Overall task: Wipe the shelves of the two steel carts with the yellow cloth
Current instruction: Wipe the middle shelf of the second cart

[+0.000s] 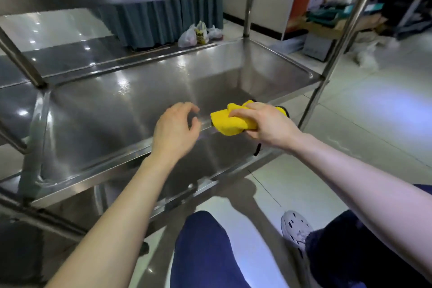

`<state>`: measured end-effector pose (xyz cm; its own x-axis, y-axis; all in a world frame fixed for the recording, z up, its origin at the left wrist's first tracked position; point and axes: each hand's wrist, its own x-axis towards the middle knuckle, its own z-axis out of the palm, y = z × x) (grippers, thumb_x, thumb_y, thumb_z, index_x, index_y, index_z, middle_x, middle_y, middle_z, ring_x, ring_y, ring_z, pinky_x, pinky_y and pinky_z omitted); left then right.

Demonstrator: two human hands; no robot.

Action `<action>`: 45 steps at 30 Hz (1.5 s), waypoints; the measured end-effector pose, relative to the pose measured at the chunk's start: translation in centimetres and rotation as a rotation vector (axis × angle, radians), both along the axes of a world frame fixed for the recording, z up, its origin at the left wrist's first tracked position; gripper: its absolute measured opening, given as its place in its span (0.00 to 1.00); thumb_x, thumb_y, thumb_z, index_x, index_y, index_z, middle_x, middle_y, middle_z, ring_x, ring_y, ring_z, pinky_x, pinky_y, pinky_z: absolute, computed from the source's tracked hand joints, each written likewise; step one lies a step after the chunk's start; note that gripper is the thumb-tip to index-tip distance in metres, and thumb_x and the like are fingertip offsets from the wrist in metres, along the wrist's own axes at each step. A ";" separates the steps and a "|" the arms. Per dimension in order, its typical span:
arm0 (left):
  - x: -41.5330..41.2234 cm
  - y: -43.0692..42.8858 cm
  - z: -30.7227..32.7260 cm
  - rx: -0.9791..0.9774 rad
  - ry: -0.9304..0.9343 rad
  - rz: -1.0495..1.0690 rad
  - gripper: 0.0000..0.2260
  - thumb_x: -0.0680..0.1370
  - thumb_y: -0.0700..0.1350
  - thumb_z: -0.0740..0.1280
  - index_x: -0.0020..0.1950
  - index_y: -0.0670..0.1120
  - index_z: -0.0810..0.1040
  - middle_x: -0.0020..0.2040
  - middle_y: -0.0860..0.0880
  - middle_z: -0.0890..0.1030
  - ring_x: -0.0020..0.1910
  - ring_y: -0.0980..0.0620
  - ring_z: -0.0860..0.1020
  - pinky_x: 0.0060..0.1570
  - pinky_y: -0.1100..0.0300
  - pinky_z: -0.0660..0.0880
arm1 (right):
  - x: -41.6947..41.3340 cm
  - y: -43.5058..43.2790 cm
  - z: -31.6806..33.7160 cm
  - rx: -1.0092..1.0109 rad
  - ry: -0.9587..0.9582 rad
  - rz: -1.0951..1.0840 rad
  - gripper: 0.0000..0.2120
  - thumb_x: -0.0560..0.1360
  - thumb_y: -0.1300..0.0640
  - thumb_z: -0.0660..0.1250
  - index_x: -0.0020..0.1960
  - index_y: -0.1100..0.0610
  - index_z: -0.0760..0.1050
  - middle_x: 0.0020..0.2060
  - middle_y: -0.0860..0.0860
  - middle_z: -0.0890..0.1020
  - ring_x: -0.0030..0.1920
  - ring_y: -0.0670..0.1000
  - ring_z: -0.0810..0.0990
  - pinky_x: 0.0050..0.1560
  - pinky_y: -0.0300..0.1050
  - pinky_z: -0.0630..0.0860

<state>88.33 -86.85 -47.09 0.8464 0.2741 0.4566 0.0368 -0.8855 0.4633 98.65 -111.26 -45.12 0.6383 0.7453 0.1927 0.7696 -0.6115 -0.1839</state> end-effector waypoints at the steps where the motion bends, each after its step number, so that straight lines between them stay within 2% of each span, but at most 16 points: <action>1: 0.8 -1.6 0.0 -0.032 -0.011 -0.060 0.11 0.80 0.45 0.69 0.61 0.50 0.83 0.58 0.50 0.85 0.58 0.45 0.82 0.59 0.48 0.79 | 0.2 -2.1 0.4 -0.008 0.000 -0.063 0.29 0.75 0.57 0.76 0.74 0.44 0.76 0.60 0.53 0.82 0.61 0.61 0.80 0.59 0.57 0.77; 5: 4.5 -8.4 -0.5 -0.073 0.064 -0.310 0.13 0.79 0.46 0.68 0.63 0.51 0.83 0.58 0.50 0.86 0.57 0.44 0.84 0.60 0.45 0.80 | 0.1 -11.3 2.1 -0.048 0.007 -0.340 0.30 0.72 0.55 0.75 0.73 0.40 0.75 0.62 0.54 0.84 0.60 0.62 0.82 0.56 0.55 0.79; 9: 7.9 -15.4 -1.4 0.025 0.224 -0.506 0.17 0.81 0.48 0.68 0.70 0.51 0.81 0.64 0.50 0.85 0.62 0.44 0.83 0.63 0.45 0.79 | -1.2 -19.5 3.2 -0.040 0.060 -0.584 0.29 0.70 0.55 0.74 0.70 0.41 0.78 0.59 0.52 0.86 0.60 0.61 0.83 0.55 0.55 0.80; 13: 10.4 -22.9 -2.7 0.100 0.336 -0.617 0.19 0.81 0.49 0.67 0.73 0.51 0.79 0.66 0.47 0.84 0.62 0.44 0.82 0.61 0.46 0.80 | -3.3 -26.4 1.6 0.190 0.141 -0.799 0.25 0.70 0.59 0.73 0.66 0.44 0.82 0.57 0.50 0.88 0.59 0.58 0.84 0.56 0.54 0.81; 16: 12.9 -29.1 -4.1 0.146 0.410 -0.675 0.19 0.81 0.48 0.68 0.72 0.50 0.79 0.66 0.45 0.84 0.63 0.42 0.82 0.61 0.46 0.80 | -3.7 -31.7 -1.4 0.325 0.212 -0.870 0.22 0.71 0.63 0.73 0.64 0.50 0.84 0.58 0.51 0.88 0.60 0.56 0.83 0.58 0.51 0.79; 18: 14.9 -33.0 -4.8 0.155 0.452 -0.687 0.18 0.81 0.47 0.68 0.71 0.49 0.81 0.62 0.45 0.85 0.62 0.41 0.82 0.59 0.50 0.79 | -2.2 -35.2 -2.9 0.376 0.237 -0.873 0.19 0.71 0.62 0.74 0.61 0.51 0.85 0.53 0.48 0.88 0.54 0.52 0.83 0.50 0.45 0.76; 20: 16.7 -36.7 -5.1 0.146 0.497 -0.688 0.18 0.81 0.46 0.69 0.70 0.49 0.81 0.60 0.46 0.86 0.60 0.42 0.83 0.57 0.52 0.77 | -0.8 -38.0 -3.5 0.512 0.240 -0.890 0.20 0.72 0.60 0.76 0.62 0.47 0.85 0.51 0.41 0.86 0.49 0.42 0.78 0.44 0.29 0.70; 22: 18.2 -39.8 -4.6 0.142 0.555 -0.707 0.19 0.81 0.45 0.69 0.72 0.48 0.80 0.61 0.45 0.85 0.58 0.43 0.83 0.59 0.52 0.78 | 0.4 -40.2 -4.0 0.641 0.266 -0.908 0.21 0.73 0.60 0.76 0.64 0.45 0.84 0.51 0.37 0.84 0.48 0.37 0.78 0.46 0.22 0.67; 24: 19.4 -42.2 -3.5 0.137 0.603 -0.726 0.19 0.81 0.46 0.68 0.73 0.47 0.79 0.64 0.46 0.85 0.58 0.45 0.84 0.61 0.50 0.79 | 0.9 -42.1 -5.1 0.719 0.348 -0.918 0.21 0.75 0.61 0.76 0.66 0.47 0.83 0.54 0.38 0.85 0.52 0.39 0.82 0.54 0.28 0.72; 26: 20.0 -43.6 -1.8 0.130 0.627 -0.714 0.19 0.81 0.46 0.68 0.73 0.48 0.79 0.63 0.47 0.85 0.57 0.47 0.84 0.61 0.49 0.80 | 0.5 -43.8 -6.3 0.748 0.461 -0.980 0.22 0.76 0.60 0.77 0.67 0.46 0.83 0.56 0.40 0.86 0.53 0.45 0.84 0.59 0.39 0.78; 30: 20.0 -44.7 3.2 0.086 0.726 -0.696 0.17 0.82 0.46 0.69 0.71 0.49 0.80 0.63 0.49 0.85 0.56 0.50 0.85 0.60 0.48 0.81 | -3.1 -45.7 -5.7 0.716 0.692 -1.208 0.21 0.77 0.53 0.76 0.68 0.40 0.81 0.51 0.42 0.88 0.49 0.50 0.86 0.55 0.51 0.82; 34: 20.2 -45.6 10.0 0.055 0.842 -0.675 0.16 0.82 0.45 0.69 0.70 0.48 0.81 0.63 0.49 0.85 0.56 0.49 0.85 0.61 0.48 0.81 | -5.2 -47.3 0.4 0.686 0.791 -1.274 0.19 0.76 0.53 0.76 0.62 0.33 0.80 0.47 0.32 0.85 0.48 0.40 0.83 0.50 0.48 0.80; 38: 21.4 -47.8 19.4 -0.009 0.890 -0.625 0.15 0.82 0.46 0.70 0.69 0.50 0.82 0.62 0.51 0.85 0.54 0.51 0.84 0.62 0.52 0.79 | -2.8 -50.5 10.7 0.627 0.847 -1.232 0.20 0.76 0.50 0.77 0.66 0.38 0.80 0.48 0.41 0.86 0.47 0.49 0.84 0.50 0.49 0.81; 41: 23.3 -49.7 26.8 -0.033 0.893 -0.597 0.14 0.83 0.44 0.70 0.68 0.48 0.82 0.61 0.50 0.85 0.55 0.49 0.84 0.63 0.49 0.80 | 0.1 -52.9 18.4 0.612 0.817 -1.192 0.23 0.76 0.52 0.77 0.71 0.43 0.79 0.54 0.46 0.87 0.52 0.54 0.85 0.52 0.47 0.78; 43: 25.1 -50.9 31.1 -0.036 0.878 -0.606 0.14 0.83 0.43 0.70 0.69 0.46 0.81 0.61 0.48 0.85 0.55 0.47 0.84 0.63 0.48 0.80 | 2.0 -54.2 22.9 0.630 0.792 -1.174 0.23 0.76 0.52 0.76 0.69 0.38 0.79 0.52 0.41 0.86 0.51 0.52 0.85 0.51 0.44 0.77; 45: 27.3 -51.9 35.6 -0.028 0.862 -0.596 0.15 0.84 0.44 0.69 0.70 0.46 0.80 0.63 0.48 0.84 0.56 0.48 0.83 0.63 0.50 0.79 | 4.4 -55.6 27.3 0.666 0.767 -1.132 0.23 0.76 0.52 0.75 0.62 0.26 0.76 0.46 0.34 0.85 0.46 0.46 0.85 0.50 0.44 0.78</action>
